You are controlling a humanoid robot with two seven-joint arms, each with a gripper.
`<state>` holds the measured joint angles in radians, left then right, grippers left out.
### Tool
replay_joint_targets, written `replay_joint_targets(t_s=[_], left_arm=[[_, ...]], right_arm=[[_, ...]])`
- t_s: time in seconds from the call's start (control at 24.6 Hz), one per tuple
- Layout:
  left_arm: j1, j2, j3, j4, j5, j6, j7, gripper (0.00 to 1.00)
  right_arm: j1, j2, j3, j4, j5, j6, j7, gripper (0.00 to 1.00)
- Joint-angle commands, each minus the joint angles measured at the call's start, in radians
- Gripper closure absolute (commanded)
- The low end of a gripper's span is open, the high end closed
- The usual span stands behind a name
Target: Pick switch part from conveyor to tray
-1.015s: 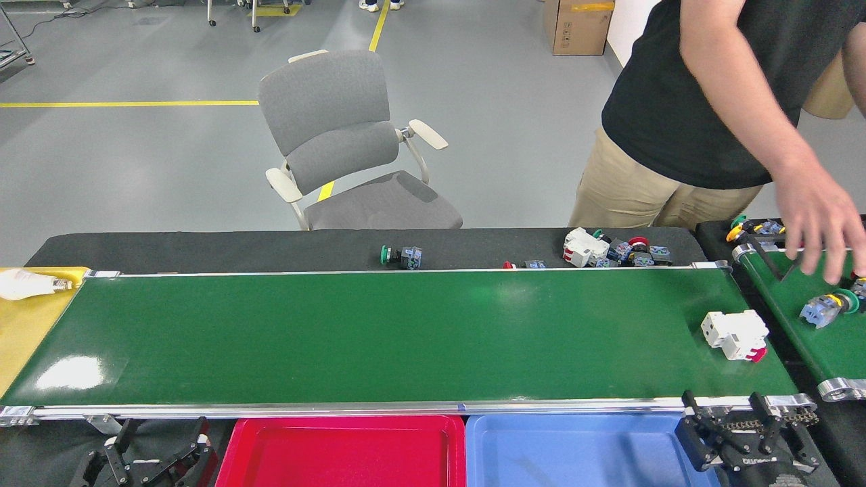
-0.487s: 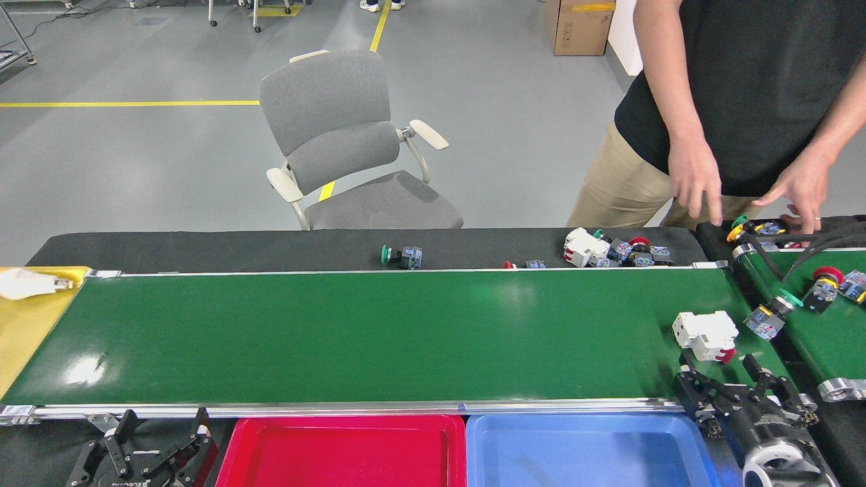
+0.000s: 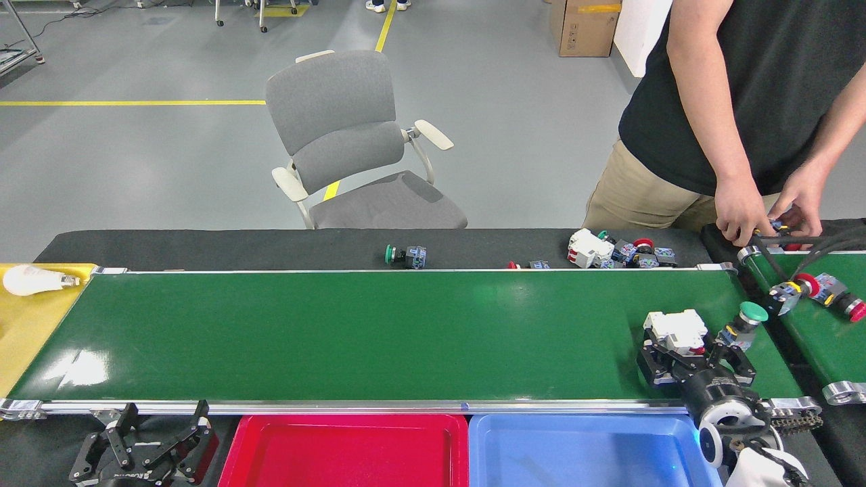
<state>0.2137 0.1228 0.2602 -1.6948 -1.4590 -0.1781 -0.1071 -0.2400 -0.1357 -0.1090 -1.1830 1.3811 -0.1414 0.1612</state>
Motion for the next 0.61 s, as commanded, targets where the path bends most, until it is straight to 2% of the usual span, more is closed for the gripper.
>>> replay_joint_targets(t_s=[0.0,0.12,0.24,0.28,0.32,0.37,0.41,0.45,0.49,0.57], left_arm=[[-0.013,0.008,0.002,-0.003,0.003,0.002,0.009,0.0],[-0.011,0.005,0.002,-0.003,0.003,0.003,0.009,0.0],[-0.005,-0.002,0.004,-0.005,0.003,0.008,0.009,0.0],[-0.005,-0.002,0.004,-0.005,0.003,0.008,0.009,0.0],[-0.004,-0.002,0.004,-0.005,0.003,0.008,0.009,0.0],[-0.004,-0.003,0.005,-0.006,0.003,0.008,0.009,0.0],[-0.004,-0.003,0.005,-0.006,0.003,0.008,0.009,0.0],[-0.004,-0.003,0.005,-0.006,0.003,0.006,0.009,0.0],[-0.002,-0.003,0.005,-0.006,0.003,0.006,0.009,0.0],[-0.002,-0.003,0.005,-0.005,0.003,0.002,0.009,0.0]], right_arm=[[-0.016,-0.005,-0.003,-0.026,-0.005,-0.003,-0.009,0.92],[0.018,-0.004,-0.001,-0.13,-0.024,-0.032,-0.031,0.92],[0.166,-0.002,-0.005,-0.339,-0.065,-0.119,-0.052,0.91],[0.238,-0.004,-0.006,-0.412,-0.086,-0.136,-0.058,0.87],[0.295,-0.005,-0.006,-0.463,-0.099,-0.147,-0.063,0.77],[0.383,-0.002,-0.006,-0.53,-0.106,-0.158,-0.077,0.47],[0.455,-0.001,-0.005,-0.57,-0.106,-0.164,-0.098,0.11],[0.525,0.004,-0.005,-0.587,-0.106,-0.167,-0.13,0.01],[0.579,0.004,-0.003,-0.587,-0.106,-0.175,-0.17,0.0],[0.608,0.007,-0.006,-0.586,-0.106,-0.178,-0.19,0.0]])
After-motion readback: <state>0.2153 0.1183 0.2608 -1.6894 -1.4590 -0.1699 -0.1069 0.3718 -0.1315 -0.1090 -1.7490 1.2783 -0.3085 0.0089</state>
